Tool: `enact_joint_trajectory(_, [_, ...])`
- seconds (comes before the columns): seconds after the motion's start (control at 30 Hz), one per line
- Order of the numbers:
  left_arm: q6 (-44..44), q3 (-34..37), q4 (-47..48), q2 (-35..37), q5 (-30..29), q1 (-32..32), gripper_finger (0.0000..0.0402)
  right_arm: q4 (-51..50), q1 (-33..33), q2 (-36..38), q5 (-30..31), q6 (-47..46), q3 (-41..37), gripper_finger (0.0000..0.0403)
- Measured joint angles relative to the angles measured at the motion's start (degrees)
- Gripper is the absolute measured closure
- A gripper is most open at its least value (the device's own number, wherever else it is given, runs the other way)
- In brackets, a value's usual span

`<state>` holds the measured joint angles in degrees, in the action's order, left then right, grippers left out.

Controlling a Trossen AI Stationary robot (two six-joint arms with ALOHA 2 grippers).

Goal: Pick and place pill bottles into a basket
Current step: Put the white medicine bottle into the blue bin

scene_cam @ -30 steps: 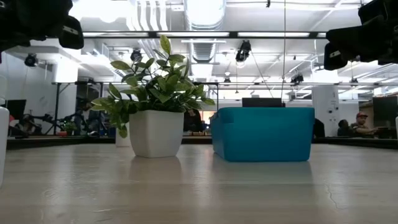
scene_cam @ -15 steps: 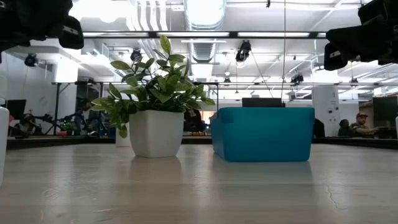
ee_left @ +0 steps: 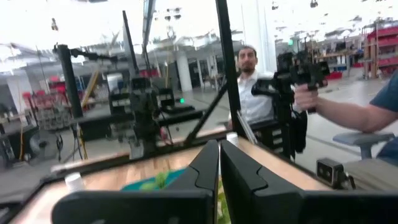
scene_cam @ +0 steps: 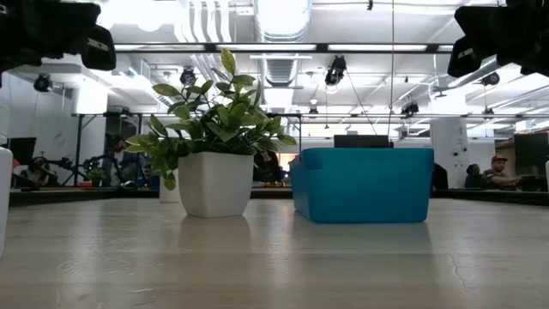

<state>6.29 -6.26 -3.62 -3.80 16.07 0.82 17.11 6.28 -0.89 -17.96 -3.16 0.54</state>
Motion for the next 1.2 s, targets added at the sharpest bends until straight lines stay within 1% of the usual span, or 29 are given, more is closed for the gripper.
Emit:
enact_joint_trajectory(0.1, [0.0,0.0,1.8,-1.0,0.0,0.0,0.0402,0.1,0.0,0.0,0.0,-0.5,0.0,0.0394])
enact_joint_trajectory(0.27, [0.0,0.0,1.1,-2.7,-1.1,0.0,0.0402,0.1,0.0,0.0,0.0,-1.4,2.0,0.0394])
enact_joint_trajectory(0.37, [0.0,0.0,1.2,-3.6,-4.5,0.0,0.0402,-1.6,0.0,-0.1,0.0,-1.4,5.0,0.0394])
enact_joint_trajectory(0.47, [0.1,0.0,1.2,-4.5,-8.2,0.0,0.0402,-5.6,0.0,-0.8,0.0,-0.3,8.8,0.0394])
enact_joint_trajectory(0.6, [0.1,0.0,1.2,-5.5,-9.6,0.0,0.0402,-10.9,0.0,-3.3,-0.1,1.3,14.9,0.0394])
enact_joint_trajectory(0.87, [0.1,0.0,1.1,-5.9,-9.6,0.0,0.0402,-20.0,0.0,-11.6,-0.1,3.1,28.2,0.0394])
enact_joint_trajectory(1.07, [0.6,0.0,1.1,-5.9,-9.9,0.0,0.0402,-27.1,0.0,-20.2,-0.1,4.9,38.5,0.0394])
enact_joint_trajectory(1.2, [0.6,0.0,1.1,-5.9,-10.6,0.0,0.0402,-34.1,0.0,-25.9,-0.1,6.1,45.8,0.0394])
